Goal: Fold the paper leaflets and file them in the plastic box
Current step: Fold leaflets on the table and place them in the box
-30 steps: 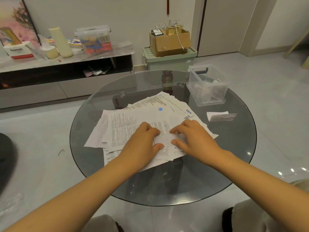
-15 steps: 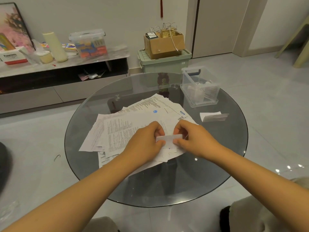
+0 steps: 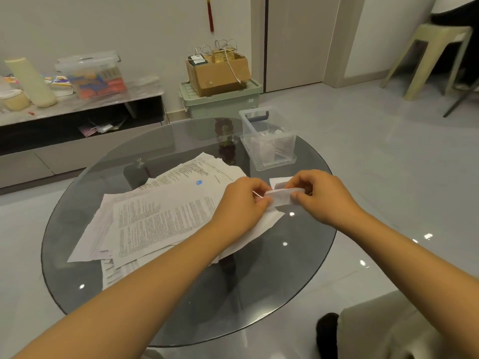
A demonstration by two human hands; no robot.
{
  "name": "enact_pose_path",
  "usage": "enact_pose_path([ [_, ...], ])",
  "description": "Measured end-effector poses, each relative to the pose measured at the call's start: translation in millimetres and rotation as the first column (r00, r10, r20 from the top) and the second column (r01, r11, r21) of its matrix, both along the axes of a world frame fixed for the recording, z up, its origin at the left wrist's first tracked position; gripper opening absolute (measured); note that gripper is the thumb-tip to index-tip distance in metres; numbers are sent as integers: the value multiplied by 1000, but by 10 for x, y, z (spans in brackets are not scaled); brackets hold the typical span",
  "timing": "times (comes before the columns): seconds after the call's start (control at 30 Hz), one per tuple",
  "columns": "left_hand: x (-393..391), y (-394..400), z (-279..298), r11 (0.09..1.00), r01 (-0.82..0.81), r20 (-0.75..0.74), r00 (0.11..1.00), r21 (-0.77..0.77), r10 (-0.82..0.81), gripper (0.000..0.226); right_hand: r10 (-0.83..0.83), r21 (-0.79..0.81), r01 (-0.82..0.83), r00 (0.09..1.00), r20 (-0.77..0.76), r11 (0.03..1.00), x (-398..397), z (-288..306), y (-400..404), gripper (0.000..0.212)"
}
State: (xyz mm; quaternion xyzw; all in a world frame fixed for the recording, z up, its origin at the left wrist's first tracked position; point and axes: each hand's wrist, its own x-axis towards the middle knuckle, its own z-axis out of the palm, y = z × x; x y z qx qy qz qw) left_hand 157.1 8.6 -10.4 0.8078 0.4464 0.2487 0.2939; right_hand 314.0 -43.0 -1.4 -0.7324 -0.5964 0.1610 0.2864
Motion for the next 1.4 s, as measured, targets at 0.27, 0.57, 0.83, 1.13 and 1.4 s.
enact_pose_path([
  [0.27, 408, 234, -116, 997, -75, 84, 994, -14, 76, 11, -130, 67, 127, 991, 40, 990, 285, -99, 216, 16],
  [0.57, 498, 377, -227, 988, -119, 61, 990, -103, 126, 3, -183, 19, 184, 983, -28, 983, 197, -298, 346, 22],
  [0.83, 450, 397, -291, 997, -43, -79, 996, 69, 48, 20, -183, 104, 164, 958, 219, 981, 130, -405, 339, 22],
  [1.13, 344, 398, -190, 809, 489, -514, 810, 326, -283, 37, -77, -38, 96, 936, 345, 995, 221, -378, 237, 28],
  [1.4, 253, 361, -112, 947, 305, -428, 873, 102, -235, 34, -80, -81, 105, 960, 269, 991, 249, -385, 180, 47],
])
